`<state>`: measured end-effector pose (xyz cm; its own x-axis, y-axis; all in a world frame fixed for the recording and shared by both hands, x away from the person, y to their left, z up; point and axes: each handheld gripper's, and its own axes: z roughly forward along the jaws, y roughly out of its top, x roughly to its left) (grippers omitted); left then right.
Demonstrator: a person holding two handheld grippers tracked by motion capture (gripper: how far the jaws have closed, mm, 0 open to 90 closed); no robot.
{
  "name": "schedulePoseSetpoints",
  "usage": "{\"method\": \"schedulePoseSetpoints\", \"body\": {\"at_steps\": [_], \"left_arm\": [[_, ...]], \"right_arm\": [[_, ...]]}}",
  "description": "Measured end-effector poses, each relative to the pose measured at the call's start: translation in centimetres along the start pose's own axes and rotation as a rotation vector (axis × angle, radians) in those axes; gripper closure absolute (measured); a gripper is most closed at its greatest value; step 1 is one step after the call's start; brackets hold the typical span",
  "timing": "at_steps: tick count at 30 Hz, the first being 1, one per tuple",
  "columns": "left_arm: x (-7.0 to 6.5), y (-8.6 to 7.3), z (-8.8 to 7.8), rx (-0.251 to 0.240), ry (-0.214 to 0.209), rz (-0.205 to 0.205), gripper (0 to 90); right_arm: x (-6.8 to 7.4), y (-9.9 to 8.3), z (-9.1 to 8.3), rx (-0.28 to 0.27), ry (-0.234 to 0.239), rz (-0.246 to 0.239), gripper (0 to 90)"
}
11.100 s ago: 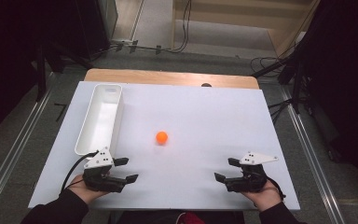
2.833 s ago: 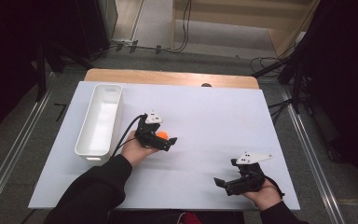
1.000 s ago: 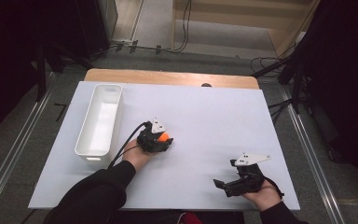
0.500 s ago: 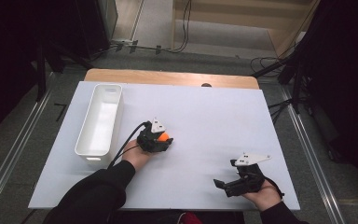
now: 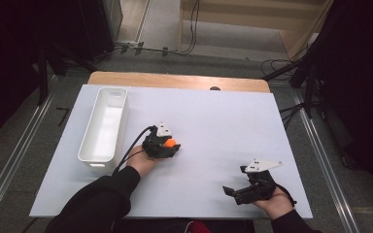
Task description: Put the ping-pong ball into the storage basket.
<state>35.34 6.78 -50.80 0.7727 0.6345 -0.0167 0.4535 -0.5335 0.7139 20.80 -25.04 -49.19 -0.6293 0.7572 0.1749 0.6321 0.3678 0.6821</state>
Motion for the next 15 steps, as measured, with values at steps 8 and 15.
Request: {"method": "schedulePoseSetpoints", "body": {"at_steps": [8,15], "left_arm": [[0.1,0.3,-0.6,-0.002,-0.016,-0.019,50.7],[-0.1,0.6,-1.1,-0.002,-0.031,-0.014,50.7]], "right_arm": [[0.0,0.0,0.0,0.001,0.003,0.002,0.0],[0.0,0.0,-0.1,0.004,0.003,0.001,0.0]]}}
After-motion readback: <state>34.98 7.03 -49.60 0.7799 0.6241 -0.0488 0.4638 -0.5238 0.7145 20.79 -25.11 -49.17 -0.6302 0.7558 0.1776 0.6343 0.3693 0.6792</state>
